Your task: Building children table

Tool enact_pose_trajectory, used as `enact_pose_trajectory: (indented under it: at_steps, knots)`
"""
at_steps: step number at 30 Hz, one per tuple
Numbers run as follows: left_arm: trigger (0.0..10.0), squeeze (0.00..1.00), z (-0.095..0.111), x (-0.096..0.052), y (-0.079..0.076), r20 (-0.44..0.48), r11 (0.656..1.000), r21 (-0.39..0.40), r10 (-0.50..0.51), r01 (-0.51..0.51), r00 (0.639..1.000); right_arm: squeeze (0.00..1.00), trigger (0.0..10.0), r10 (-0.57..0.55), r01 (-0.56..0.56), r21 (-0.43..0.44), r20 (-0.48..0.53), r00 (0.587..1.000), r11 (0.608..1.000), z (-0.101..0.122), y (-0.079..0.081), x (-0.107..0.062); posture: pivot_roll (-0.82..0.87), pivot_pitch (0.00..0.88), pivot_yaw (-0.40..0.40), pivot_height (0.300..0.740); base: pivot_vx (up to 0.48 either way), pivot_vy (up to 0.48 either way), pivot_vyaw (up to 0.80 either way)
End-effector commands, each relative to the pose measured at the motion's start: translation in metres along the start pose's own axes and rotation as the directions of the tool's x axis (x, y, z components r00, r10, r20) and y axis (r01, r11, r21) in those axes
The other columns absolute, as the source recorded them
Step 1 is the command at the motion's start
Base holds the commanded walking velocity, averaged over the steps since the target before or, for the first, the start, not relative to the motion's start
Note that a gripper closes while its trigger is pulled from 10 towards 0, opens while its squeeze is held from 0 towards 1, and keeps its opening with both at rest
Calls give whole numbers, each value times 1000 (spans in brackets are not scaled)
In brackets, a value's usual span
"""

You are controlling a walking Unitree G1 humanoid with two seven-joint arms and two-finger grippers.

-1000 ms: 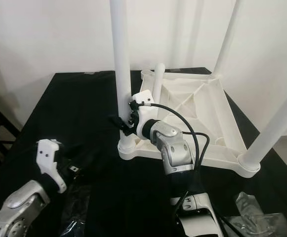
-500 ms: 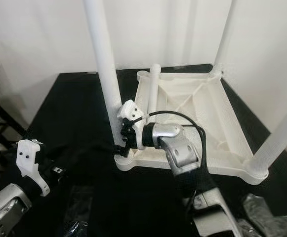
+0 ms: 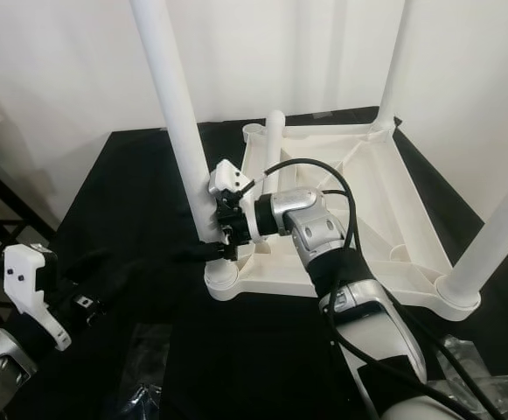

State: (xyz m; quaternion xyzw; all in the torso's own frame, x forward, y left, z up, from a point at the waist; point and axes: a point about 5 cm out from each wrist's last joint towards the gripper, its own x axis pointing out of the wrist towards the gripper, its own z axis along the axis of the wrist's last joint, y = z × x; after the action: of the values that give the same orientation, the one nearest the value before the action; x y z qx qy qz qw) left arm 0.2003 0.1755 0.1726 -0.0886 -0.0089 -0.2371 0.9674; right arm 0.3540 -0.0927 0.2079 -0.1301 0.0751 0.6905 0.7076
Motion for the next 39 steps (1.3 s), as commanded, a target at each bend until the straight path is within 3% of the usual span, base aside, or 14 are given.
enact_pose_trajectory:
  at_steps: [1,2,3,4,20,21,22,23,24,25,29,35,36,39]
  knots:
    - [10000,0,-9,-4,0,-29,1000,-10,21,-21,999,0,10000,33,-33,2,-16,999,999,-5,1,4,50,70,55,740,0,0,0]
    - [10000,0,-15,-7,-2,-53,1000,-7,21,-22,998,0,6431,28,-27,16,-18,999,999,-6,-1,2,41,88,54,740,0,0,0]
    - [10000,0,-15,-7,-2,-53,1000,-7,21,-22,998,0,6431,28,-27,16,-18,999,999,-6,-1,2,41,88,54,740,0,0,0]
    - [10000,0,-19,-9,-3,-66,1000,-4,13,-13,998,0,0,26,-25,25,-15,1000,999,-7,-2,0,40,91,54,740,0,0,0]
    - [10000,0,-20,7,-2,-37,999,-44,-28,26,999,0,0,-109,110,11,-33,993,994,-10,-12,-6,-36,118,61,740,0,0,0]
    - [10000,0,-21,10,-4,-39,997,-60,-45,43,998,0,0,-202,203,8,-41,978,979,-11,-15,-8,-45,111,52,740,0,0,0]
    - [10000,0,-23,13,-8,-39,995,-80,-62,59,997,0,0,-594,583,172,18,804,794,-19,-23,1,-61,100,37,740,0,0,0]
    - [10000,0,-23,13,-8,-39,995,-80,-62,59,997,0,0,-594,583,172,18,804,794,-19,-23,1,-61,100,37,740,0,0,0]
    - [10000,0,-25,15,-10,-39,994,-85,-70,66,997,0,0,-757,758,250,-122,642,602,-49,-3,8,-64,101,42,740,0,0,0]
    - [10000,0,-25,18,-10,-41,994,-83,-69,65,997,0,0,-787,793,278,-164,595,542,-65,25,19,-64,109,48,740,0,0,0]
    - [10000,0,-28,22,-7,-46,996,-65,-70,67,996,0,0,-767,767,264,-125,629,585,-66,44,29,-102,92,83,740,0,0,0]
    - [10000,0,-30,32,-3,-66,990,-86,-113,107,991,0,0,-748,745,280,-121,653,605,-68,26,22,-87,84,66,740,0,0,0]
    - [10000,0,-30,33,-3,-69,989,-92,-121,114,990,667,10000,-733,736,285,-139,665,614,-69,25,22,-89,75,58,740,0,0,0]
    - [10000,0,-31,33,-3,-64,989,-101,-117,111,991,667,10000,-693,689,296,-111,713,661,-64,26,23,-83,76,57,740,0,0,0]
